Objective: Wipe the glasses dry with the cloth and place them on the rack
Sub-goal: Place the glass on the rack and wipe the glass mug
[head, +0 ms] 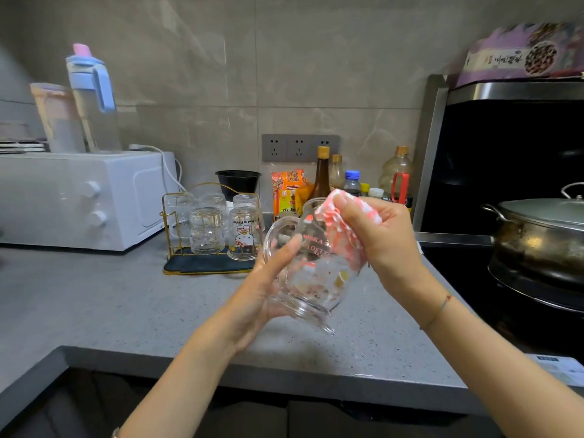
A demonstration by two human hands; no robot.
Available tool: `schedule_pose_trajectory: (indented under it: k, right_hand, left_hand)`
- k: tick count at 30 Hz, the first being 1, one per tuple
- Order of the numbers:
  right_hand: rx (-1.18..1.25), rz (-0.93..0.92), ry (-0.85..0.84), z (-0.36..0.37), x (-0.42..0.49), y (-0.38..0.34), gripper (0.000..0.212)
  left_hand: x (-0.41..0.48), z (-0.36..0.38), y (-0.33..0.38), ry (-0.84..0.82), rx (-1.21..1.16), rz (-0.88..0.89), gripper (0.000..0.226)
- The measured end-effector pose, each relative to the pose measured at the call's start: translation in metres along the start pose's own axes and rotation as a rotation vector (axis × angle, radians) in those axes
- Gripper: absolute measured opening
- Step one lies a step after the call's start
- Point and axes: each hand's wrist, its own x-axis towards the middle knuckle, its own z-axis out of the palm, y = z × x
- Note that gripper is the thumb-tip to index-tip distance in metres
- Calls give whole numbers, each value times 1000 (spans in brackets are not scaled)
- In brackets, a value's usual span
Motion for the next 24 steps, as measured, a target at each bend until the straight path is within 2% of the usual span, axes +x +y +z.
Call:
schedule_pose_trajectory:
  k: [1, 5, 8, 11, 13, 16, 19, 21, 24]
  right_hand:
    - [-16, -13, 14, 0, 1, 0, 35]
    - [-100, -86, 23, 5, 1, 1, 41]
    - [-127, -94, -33, 6, 1, 2, 42]
    - [-139, -79, -121, 5, 2, 3, 52]
    - [-137, -65, -178, 4, 3, 1, 50]
    - [-33, -7, -215, -2, 3, 2, 34]
    - [40, 88, -206, -6, 1, 7, 39]
    - [57, 131, -189, -7, -1, 8, 39]
    - [34, 159, -146, -6, -1, 11, 31]
  left_hand:
    - [-1, 1, 0, 49, 88, 60, 132]
    - [-8, 10, 1, 86, 465, 282, 112]
    - [-12, 12, -5, 102, 470, 332, 78]
    - [-10, 6, -10, 134, 369, 263, 76]
    - [-11, 4, -11, 118, 274, 188, 83]
    - [-14, 0, -11, -17, -55, -6, 97]
    - [-14, -1, -14, -228, -393, -195, 85]
    - [-13, -1, -20, -324, -507, -252, 83]
    - [-10, -2, -24, -335, -552, -267, 86]
